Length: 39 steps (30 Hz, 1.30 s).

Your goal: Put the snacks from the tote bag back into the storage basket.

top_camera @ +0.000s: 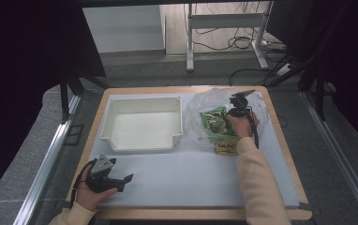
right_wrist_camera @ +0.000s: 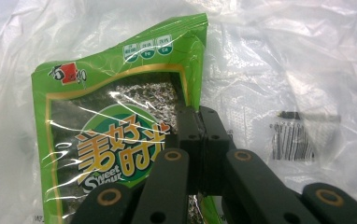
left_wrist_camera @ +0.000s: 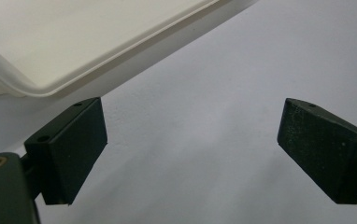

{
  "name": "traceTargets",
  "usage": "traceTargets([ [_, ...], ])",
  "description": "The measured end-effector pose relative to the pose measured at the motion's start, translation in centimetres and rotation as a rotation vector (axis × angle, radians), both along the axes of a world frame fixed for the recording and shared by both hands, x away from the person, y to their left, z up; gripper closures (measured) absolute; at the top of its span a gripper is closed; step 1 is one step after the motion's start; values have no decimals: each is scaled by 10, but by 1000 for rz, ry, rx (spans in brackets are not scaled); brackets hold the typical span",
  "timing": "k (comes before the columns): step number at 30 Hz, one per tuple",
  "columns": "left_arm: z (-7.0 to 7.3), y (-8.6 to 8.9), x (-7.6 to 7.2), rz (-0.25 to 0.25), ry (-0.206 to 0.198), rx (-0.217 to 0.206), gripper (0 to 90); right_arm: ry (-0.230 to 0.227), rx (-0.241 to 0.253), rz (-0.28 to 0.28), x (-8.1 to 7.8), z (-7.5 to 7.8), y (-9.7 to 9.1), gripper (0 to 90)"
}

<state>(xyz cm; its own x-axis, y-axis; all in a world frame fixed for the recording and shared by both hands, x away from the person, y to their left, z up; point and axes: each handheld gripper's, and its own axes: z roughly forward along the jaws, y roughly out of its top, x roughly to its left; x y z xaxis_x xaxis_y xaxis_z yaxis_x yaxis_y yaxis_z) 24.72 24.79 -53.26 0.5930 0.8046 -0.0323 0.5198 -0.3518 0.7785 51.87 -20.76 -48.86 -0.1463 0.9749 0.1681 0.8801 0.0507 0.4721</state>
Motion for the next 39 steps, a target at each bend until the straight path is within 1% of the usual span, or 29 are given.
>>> traceTargets([
  [2, 0, 0, 0, -1, -1, -3, 85, -10, 4, 6, -1, 2, 1, 889],
  [3, 0, 0, -1, -1, -1, -5, 85, -17, 16, 3, -2, 3, 2, 890],
  [5, 1, 0, -1, -2, -2, -7, 85, -32, 24, 5, -4, 8, 3, 891],
  [7, 1, 1, 0, 1, 0, -13, 85, -53, 33, 9, -6, 14, 3, 893],
  [9, 1, 1, 0, 1, 3, -13, 85, -64, 56, 19, -9, 20, 3, 894],
  [12, 1, 1, 1, 0, 4, -15, 85, -81, 56, 34, -13, 27, 4, 895],
  [13, 1, 1, 1, 0, 4, -15, 85, -84, 57, 32, -14, 28, 4, 895],
  [17, 1, 2, 0, 1, 2, -16, 85, -96, 73, 31, -17, 33, -1, 896],
  [19, 1, 2, 0, 1, 1, -17, 85, -101, 93, 28, -19, 35, -4, 896],
  [22, 1, 2, 0, 1, 3, -18, 85, -121, 98, 27, -22, 40, -9, 896],
  [24, 1, 2, 0, 1, 2, -16, 85, -128, 121, 20, -24, 44, -12, 896],
  [27, 1, 2, 0, 3, 1, -14, 85, -137, 135, 22, -28, 49, -17, 896],
  [31, 1, 2, 0, 3, 1, -15, 85, -160, 155, 23, -34, 55, -23, 896],
  [34, 1, 2, 0, 2, 0, -15, 85, -186, 175, 22, -40, 61, -29, 896],
  [36, 1, 2, 0, 3, 2, -14, 85, -203, 179, 21, -43, 64, -33, 896],
  [39, 1, 1, 0, 1, 2, -14, 85, -213, 185, 23, -47, 69, -37, 896],
])
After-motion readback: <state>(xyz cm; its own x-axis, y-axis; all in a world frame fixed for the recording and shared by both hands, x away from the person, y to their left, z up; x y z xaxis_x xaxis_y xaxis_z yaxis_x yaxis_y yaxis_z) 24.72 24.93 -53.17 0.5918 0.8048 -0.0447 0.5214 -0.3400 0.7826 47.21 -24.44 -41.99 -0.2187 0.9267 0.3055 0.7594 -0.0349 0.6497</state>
